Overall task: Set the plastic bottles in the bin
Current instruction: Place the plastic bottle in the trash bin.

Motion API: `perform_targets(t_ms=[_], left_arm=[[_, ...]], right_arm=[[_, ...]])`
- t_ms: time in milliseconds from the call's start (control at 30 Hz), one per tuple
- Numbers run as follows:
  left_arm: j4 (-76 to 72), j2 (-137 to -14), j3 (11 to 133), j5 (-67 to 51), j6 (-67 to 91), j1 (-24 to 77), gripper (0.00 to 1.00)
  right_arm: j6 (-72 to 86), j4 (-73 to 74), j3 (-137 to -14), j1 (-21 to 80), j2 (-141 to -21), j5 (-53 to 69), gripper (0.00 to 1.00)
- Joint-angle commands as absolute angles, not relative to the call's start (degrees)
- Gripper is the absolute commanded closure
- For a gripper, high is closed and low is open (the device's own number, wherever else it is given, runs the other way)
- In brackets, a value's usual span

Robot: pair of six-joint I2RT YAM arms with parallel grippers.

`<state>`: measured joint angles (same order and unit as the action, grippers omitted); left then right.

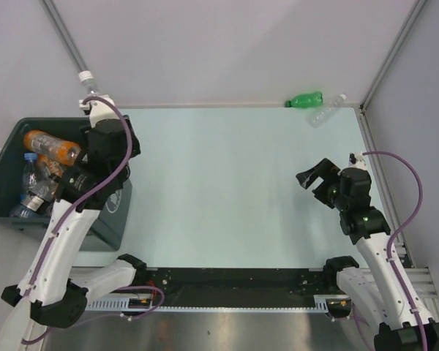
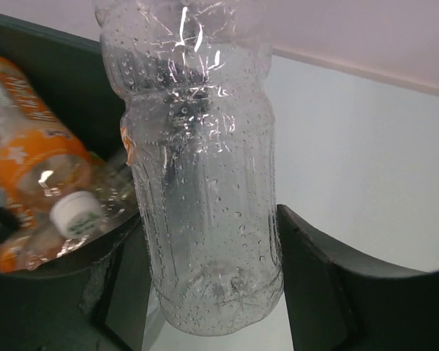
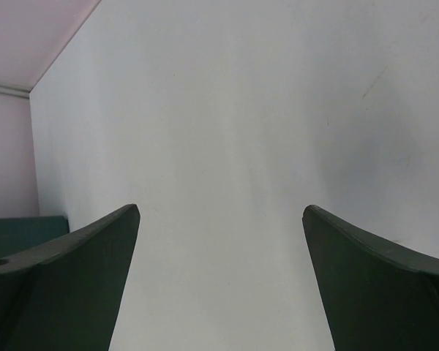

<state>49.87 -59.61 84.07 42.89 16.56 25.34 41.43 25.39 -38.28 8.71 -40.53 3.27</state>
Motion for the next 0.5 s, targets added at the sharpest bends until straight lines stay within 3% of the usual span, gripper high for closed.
perform_targets(t_ms=[0,267,467], left_arm=[[50.5,-57.0,88.8,50.8,10.6,22.0,0.37],[51.0,-55.7,90.1,60.0,11.7,17.2,0.34],[55.6,-52.7,90.3,76.1,18.6,14.4,0.36]], right_arm=[[42.3,23.6,-39.1,8.4,-40.3,4.5,0.01],[41.4,23.3,-39.2,8.4,-41.6,5.2,0.0],[40.4,22.9,-40.2,8.3,-44.0,6.4,0.01]])
